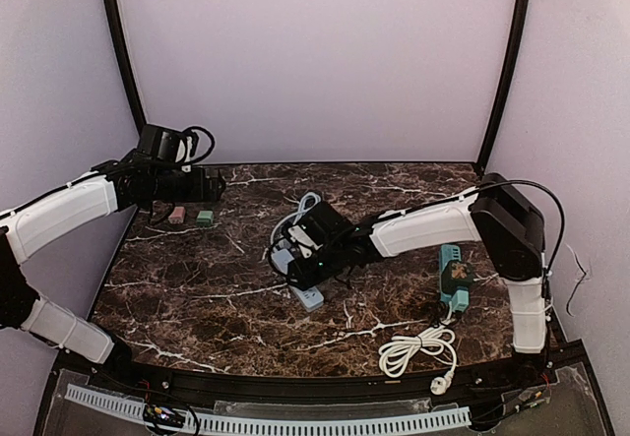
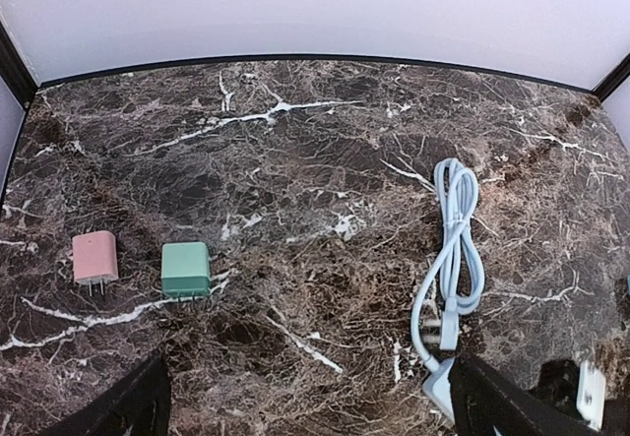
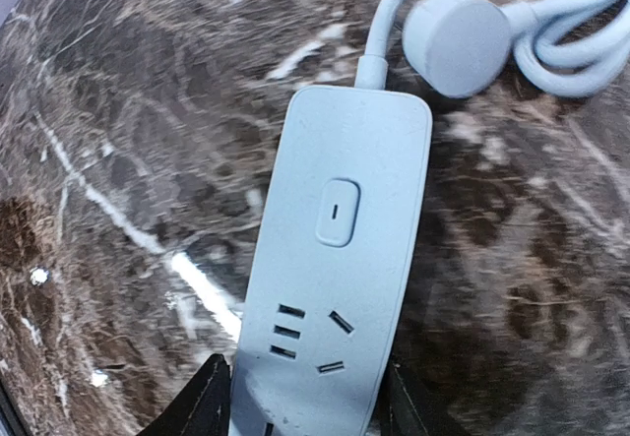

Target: Pull the plug off the socket

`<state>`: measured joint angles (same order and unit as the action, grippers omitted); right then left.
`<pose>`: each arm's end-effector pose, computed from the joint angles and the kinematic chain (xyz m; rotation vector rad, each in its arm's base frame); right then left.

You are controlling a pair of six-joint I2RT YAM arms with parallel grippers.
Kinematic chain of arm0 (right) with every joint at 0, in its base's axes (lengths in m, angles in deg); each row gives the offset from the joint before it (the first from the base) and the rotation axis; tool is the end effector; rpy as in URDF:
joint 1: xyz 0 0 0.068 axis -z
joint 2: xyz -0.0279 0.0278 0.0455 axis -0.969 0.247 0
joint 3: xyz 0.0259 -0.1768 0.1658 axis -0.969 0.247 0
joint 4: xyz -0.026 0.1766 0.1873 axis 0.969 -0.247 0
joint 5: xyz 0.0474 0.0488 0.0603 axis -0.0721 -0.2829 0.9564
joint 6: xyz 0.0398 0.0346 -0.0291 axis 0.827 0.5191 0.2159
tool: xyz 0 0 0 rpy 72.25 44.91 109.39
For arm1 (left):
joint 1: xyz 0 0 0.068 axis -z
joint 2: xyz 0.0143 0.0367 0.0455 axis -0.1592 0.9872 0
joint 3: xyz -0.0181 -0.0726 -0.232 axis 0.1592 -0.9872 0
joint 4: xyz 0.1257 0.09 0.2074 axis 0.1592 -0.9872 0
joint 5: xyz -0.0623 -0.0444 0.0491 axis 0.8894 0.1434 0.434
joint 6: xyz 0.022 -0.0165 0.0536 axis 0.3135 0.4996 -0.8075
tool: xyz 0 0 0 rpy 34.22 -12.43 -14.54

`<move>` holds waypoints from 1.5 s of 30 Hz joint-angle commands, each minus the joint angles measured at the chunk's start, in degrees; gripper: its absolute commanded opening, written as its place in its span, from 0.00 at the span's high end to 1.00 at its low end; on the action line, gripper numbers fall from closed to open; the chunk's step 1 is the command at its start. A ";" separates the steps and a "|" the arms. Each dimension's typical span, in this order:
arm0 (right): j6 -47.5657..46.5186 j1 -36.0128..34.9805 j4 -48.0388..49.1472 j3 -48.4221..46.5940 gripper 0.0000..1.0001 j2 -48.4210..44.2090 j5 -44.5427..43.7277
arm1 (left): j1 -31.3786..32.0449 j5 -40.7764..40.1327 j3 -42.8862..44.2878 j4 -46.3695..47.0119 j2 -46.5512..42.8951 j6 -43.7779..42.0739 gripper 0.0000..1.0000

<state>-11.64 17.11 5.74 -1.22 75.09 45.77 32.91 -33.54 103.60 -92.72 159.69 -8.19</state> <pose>0.2258 0.3751 0.1170 -0.8699 2.4315 0.6396 0.2911 -0.1218 0.2776 0.0386 2.1566 -0.2871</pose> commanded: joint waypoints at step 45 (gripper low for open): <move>-12.14 35.47 -0.44 16.89 0.01 -30.31 -0.84 | 43.57 15.39 5.46 14.10 24.59 -11.05 0.15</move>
<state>-23.44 52.80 4.74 12.70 47.88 43.87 71.20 -20.10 104.21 -78.36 178.20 -16.13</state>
